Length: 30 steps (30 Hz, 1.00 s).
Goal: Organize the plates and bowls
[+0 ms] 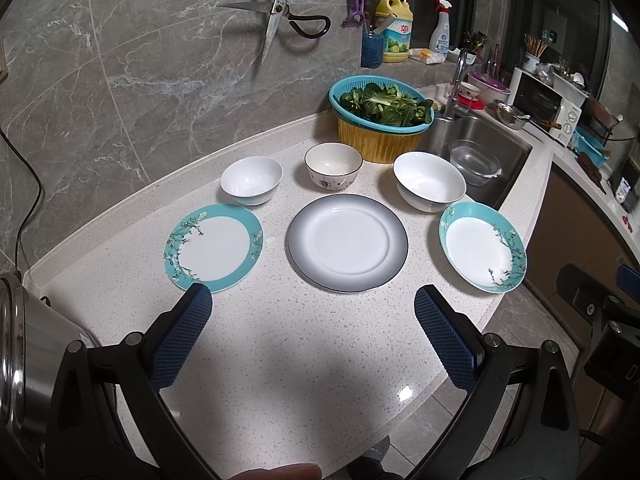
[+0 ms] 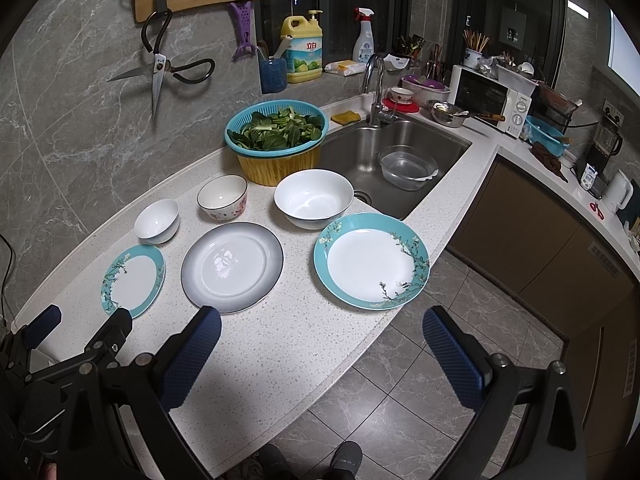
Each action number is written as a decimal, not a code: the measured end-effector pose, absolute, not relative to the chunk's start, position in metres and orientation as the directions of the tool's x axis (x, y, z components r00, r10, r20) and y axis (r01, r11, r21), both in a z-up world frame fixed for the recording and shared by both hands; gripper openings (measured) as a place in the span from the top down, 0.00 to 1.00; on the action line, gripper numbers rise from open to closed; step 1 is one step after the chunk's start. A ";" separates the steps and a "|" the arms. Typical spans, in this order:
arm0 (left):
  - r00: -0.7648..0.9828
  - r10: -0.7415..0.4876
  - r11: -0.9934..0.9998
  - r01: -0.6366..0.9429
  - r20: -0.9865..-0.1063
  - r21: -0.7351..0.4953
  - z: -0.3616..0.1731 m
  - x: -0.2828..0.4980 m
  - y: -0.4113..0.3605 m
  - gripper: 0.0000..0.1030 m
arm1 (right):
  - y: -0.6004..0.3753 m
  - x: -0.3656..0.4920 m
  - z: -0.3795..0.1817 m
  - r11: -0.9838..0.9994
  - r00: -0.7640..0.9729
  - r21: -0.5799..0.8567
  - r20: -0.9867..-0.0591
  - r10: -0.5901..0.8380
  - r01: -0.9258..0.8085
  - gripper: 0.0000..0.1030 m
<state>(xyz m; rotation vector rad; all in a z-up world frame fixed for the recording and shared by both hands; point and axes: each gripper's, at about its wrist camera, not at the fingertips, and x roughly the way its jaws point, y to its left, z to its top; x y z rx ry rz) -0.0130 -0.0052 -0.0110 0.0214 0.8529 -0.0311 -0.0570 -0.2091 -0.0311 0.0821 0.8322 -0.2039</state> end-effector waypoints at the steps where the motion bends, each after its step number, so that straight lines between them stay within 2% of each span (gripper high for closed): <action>1: 0.657 -0.018 0.999 0.036 -0.753 0.007 -0.011 -0.012 -0.005 0.00 | -0.209 -0.058 -0.032 0.977 0.655 -0.007 -0.741 -0.147 0.212 0.00; 19: 0.651 -0.012 1.000 0.029 -0.759 0.009 -0.022 -0.011 -0.006 0.00 | -0.207 -0.056 -0.033 0.978 0.650 -0.007 -0.746 -0.143 0.207 0.00; 26: 0.619 0.022 0.999 -0.032 -0.785 0.003 -0.055 0.000 0.000 0.00 | -0.227 -0.062 -0.061 0.985 0.629 0.018 -0.771 -0.095 0.170 0.00; 30: 0.575 -0.019 0.999 -0.017 -0.818 -0.035 -0.098 0.001 -0.002 0.00 | -0.256 -0.062 -0.084 0.988 0.614 0.083 -0.789 -0.012 0.127 0.00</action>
